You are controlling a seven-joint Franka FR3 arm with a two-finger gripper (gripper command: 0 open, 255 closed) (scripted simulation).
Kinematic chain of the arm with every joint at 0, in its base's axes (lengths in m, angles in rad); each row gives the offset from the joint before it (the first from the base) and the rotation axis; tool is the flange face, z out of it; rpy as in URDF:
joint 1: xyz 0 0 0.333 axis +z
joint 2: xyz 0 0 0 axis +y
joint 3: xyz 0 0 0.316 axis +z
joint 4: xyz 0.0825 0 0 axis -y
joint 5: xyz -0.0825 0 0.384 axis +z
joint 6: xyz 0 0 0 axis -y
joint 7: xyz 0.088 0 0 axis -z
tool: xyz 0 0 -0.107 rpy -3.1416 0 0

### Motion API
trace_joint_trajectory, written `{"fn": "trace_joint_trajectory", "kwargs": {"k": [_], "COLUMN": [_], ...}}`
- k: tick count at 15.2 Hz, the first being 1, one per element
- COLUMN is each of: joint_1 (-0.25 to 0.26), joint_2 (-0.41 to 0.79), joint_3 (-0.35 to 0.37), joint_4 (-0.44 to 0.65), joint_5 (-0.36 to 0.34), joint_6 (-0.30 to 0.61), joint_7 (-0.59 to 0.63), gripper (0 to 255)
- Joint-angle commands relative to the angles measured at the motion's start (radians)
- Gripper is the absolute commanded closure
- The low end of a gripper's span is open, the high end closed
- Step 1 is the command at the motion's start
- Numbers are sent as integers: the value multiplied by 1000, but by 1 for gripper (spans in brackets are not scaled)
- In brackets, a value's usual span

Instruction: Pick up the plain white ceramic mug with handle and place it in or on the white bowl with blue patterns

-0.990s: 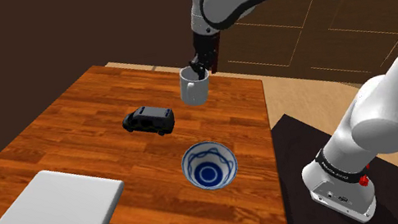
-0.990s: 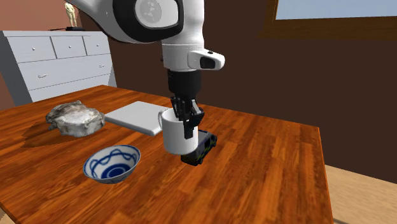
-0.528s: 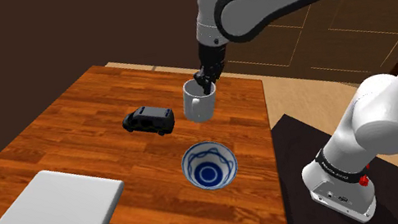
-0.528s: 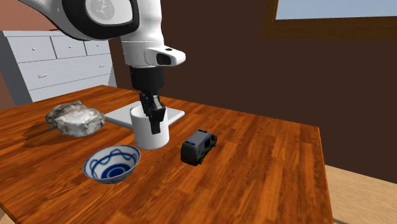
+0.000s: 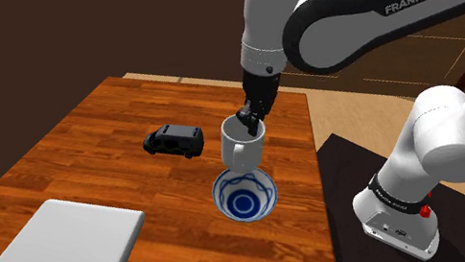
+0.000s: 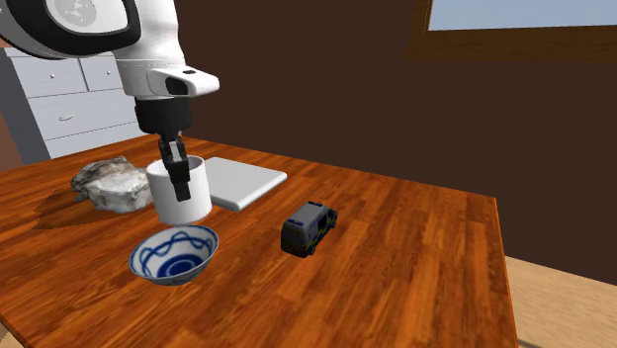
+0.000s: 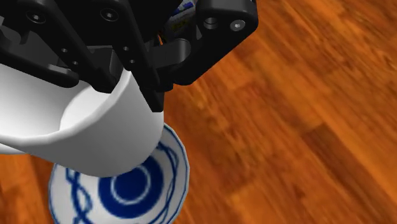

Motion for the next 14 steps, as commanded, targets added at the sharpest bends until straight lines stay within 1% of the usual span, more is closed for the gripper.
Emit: {"fn": "trace_joint_trajectory", "kwargs": {"k": [1,3,14], "joint_1": [31,54,54], "joint_2": [-40,-65,13], "joint_3": [33,57,89], "joint_4": [-18,-29,-128], "joint_5": [27,47,59], "joint_6": [-18,-29,146], "joint_7": [46,78,81], "gripper": [255,255,255]}}
